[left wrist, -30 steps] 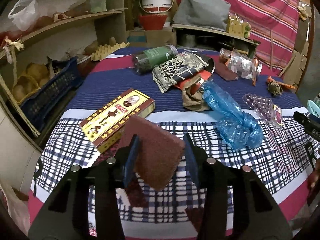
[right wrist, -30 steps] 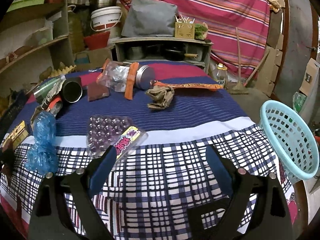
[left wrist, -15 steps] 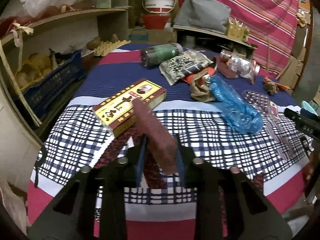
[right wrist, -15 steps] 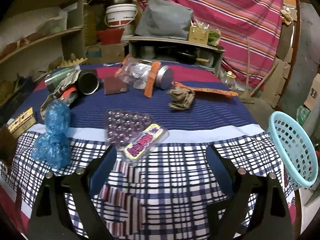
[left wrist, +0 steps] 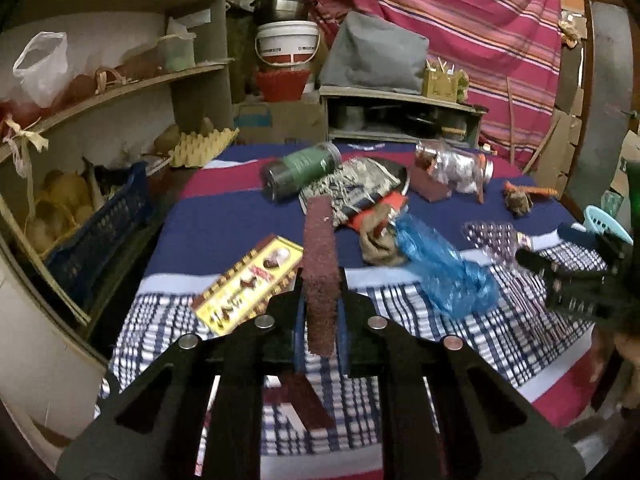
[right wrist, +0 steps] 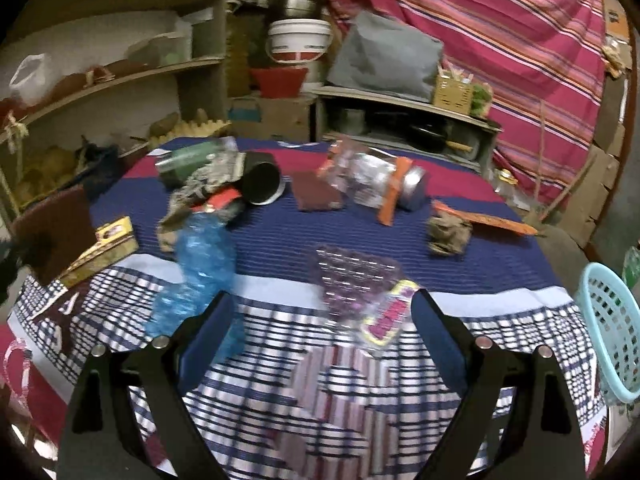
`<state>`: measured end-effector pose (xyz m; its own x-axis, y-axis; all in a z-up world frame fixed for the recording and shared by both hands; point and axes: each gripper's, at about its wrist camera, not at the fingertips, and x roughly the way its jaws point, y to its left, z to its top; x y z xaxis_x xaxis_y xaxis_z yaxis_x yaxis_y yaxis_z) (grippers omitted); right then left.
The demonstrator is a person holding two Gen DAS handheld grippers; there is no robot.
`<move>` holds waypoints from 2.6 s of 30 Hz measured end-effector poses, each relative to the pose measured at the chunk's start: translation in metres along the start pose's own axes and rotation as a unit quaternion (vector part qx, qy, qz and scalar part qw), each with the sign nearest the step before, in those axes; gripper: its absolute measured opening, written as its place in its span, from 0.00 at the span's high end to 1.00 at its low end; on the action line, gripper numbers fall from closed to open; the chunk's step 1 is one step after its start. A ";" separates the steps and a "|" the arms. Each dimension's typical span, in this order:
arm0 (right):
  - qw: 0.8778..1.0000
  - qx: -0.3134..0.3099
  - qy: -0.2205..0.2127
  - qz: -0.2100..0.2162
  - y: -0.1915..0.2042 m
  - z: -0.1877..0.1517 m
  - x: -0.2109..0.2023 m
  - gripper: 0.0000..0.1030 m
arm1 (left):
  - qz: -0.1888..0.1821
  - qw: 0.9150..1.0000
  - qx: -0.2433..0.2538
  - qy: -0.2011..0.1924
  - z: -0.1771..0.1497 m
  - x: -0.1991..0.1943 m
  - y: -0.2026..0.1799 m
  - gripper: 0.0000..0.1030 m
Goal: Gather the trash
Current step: 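Grasp the blue plastic bag with the right tool and lift it, then carry the scouring pad and blue bag over the basket with both tools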
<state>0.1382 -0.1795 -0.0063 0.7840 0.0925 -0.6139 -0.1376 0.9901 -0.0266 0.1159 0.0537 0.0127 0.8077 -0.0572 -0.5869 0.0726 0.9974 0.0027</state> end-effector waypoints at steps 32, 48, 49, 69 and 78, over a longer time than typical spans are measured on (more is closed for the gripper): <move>0.997 0.021 0.041 0.065 -0.032 0.006 -0.001 0.72 | 0.001 1.000 -0.028 -0.014 0.023 0.012 -0.010 0.89; 0.997 0.053 -0.008 -0.057 -0.188 0.010 -0.068 0.72 | -0.077 0.996 0.023 -0.035 0.051 0.008 -0.150 0.89; 0.996 0.055 -0.007 -0.067 -0.199 0.008 -0.071 0.72 | -0.082 0.996 0.030 -0.036 0.052 0.008 -0.162 0.89; 0.975 0.157 0.020 -0.155 -0.355 -0.050 -0.089 0.72 | -0.229 0.966 0.114 -0.029 0.066 0.037 -0.368 0.89; 0.963 0.206 0.026 -0.172 -0.408 -0.077 -0.087 0.72 | -0.290 0.944 0.157 -0.022 0.059 0.048 -0.448 0.88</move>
<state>0.0791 -0.5993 -0.0029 0.7072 -0.2433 -0.6639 0.3857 0.9197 0.0738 0.1565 -0.3988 0.0314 0.6018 -0.5977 -0.5298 0.6736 0.7362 -0.0655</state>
